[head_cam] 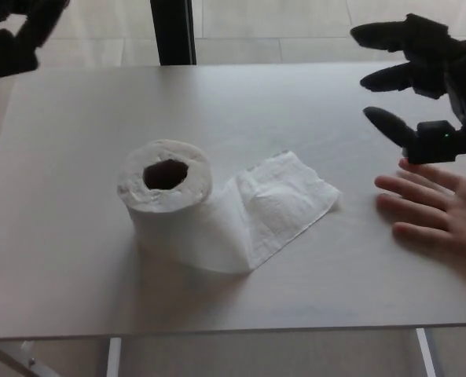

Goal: A toilet paper roll is kept in the middle of the desk infront of the robot. The robot places its left hand on the top of the toilet paper roll to hold it still and uses its right hand to tear off a piece of toilet paper from it and hands the paper to a person

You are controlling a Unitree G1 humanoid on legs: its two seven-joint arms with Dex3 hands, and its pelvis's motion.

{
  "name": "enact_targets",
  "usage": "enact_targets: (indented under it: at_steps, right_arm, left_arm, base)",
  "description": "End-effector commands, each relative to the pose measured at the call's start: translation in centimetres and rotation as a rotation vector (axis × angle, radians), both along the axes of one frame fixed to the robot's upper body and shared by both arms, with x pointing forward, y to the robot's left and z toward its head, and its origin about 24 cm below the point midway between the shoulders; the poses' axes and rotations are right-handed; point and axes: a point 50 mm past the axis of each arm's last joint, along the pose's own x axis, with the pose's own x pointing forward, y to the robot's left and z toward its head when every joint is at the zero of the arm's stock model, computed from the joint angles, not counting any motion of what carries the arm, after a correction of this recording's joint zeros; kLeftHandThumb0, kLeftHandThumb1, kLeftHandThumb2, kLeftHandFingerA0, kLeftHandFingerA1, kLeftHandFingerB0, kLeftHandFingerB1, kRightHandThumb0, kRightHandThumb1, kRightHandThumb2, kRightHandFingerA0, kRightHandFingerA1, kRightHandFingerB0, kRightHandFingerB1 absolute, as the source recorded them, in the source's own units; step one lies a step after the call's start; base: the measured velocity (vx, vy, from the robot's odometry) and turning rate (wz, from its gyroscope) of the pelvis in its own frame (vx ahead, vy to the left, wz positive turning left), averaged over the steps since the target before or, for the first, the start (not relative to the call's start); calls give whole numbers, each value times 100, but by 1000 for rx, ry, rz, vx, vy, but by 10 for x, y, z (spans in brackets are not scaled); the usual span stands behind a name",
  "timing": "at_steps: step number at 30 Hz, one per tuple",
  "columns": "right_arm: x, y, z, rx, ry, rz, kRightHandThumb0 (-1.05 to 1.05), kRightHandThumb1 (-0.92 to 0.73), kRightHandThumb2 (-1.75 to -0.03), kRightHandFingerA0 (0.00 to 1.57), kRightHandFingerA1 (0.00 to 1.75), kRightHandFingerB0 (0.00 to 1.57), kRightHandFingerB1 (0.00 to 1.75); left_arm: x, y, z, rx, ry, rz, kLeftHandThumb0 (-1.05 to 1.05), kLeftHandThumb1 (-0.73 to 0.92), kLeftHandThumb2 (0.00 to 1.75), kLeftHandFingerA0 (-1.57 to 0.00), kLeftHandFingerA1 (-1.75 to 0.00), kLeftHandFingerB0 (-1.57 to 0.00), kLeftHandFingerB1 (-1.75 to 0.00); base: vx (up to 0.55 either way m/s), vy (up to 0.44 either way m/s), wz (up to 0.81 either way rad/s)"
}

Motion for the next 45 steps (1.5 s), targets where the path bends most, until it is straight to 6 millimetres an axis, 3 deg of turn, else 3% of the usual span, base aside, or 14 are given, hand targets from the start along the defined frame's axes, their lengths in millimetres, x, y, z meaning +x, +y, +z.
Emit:
enact_targets:
  at_steps: [1, 2, 5, 9, 15, 16, 18, 19, 21, 23, 24, 25, 34, 45]
  right_arm:
    - [4, 12, -18, -192, 79, -88, -68, -49, -89, 51, 63, 38, 50]
    - [3, 12, -22, -195, 95, -93, -59, -60, -58, 53, 53, 44, 37]
    - [5, 6, -33, -219, 134, -118, -58, -60, -58, 54, 56, 48, 40]
    - [4, 0, -41, -245, 170, -149, -58, -61, -58, 56, 58, 50, 40]
    - [6, -10, -54, -248, 196, -184, -57, -60, -58, 54, 60, 54, 43]
    - [6, -11, -55, -258, 210, -195, -56, -60, -58, 55, 59, 54, 42]
    - [6, -12, -56, -258, 220, -203, -55, -59, -58, 54, 60, 54, 43]
    - [7, -13, -60, -262, 216, -207, -52, -59, -58, 56, 60, 55, 43]
    - [8, -13, -62, -264, 231, -219, -52, -60, -58, 57, 60, 54, 42]
    - [8, -12, -65, -264, 226, -232, -52, -60, -58, 61, 59, 57, 43]
    - [8, -12, -66, -260, 229, -245, -52, -60, -58, 61, 59, 58, 43]
    - [9, -11, -66, -261, 230, -253, -52, -60, -59, 62, 59, 57, 42]
    - [12, -1, -65, -249, 165, -284, -45, -61, -59, 61, 55, 60, 44]
    - [16, 19, -62, -434, 115, -300, -45, -63, -59, 48, 56, 53, 40]
  left_arm:
    - [4, -11, -32, 79, 123, 162, -64, 80, 64, -57, -59, -38, -46]
    - [4, -17, -39, 97, 132, 151, -57, 61, 105, -46, -68, -27, -55]
    - [1, -25, -54, 158, 173, 139, -62, 77, 66, -96, -125, -35, -45]
    - [1, -30, -67, 206, 175, 150, -62, 79, 63, -79, -84, -39, -46]
    - [0, -39, -81, 308, 171, 207, -60, 74, 63, -85, -96, -40, -46]
    - [0, -41, -84, 320, 173, 213, -58, 74, 63, -67, -73, -40, -46]
    - [-2, -43, -86, 342, 171, 219, -50, 58, 102, -52, -71, -29, -55]
    - [-3, -46, -91, 366, 154, 231, -54, 77, 62, -45, -56, -42, -46]
    - [-5, -49, -97, 408, 136, 241, -49, 58, 101, -46, -67, -32, -56]
    - [-9, -54, -105, 487, 113, 242, -56, 75, 64, -61, -67, -41, -46]
    - [-10, -55, -106, 515, 108, 245, -57, 60, 93, -59, -71, -40, -57]
    - [-11, -56, -108, 550, 98, 246, -55, 75, 62, -60, -63, -43, -46]
    - [-11, -62, -126, 1120, -61, 201, -67, 77, 63, -51, -66, -53, -43]
    - [-20, -75, -140, 1269, -85, 126, -63, 76, 63, -47, -63, -46, -39]
  base:
    - [0, 0, 0]
    - [0, 0, 0]
    - [0, 0, 0]
    - [0, 0, 0]
    - [0, 0, 0]
    - [0, 0, 0]
    - [0, 0, 0]
    - [0, 0, 0]
    - [0, 0, 0]
    - [0, 0, 0]
    - [0, 0, 0]
    - [0, 0, 0]
    - [0, 0, 0]
    - [0, 0, 0]
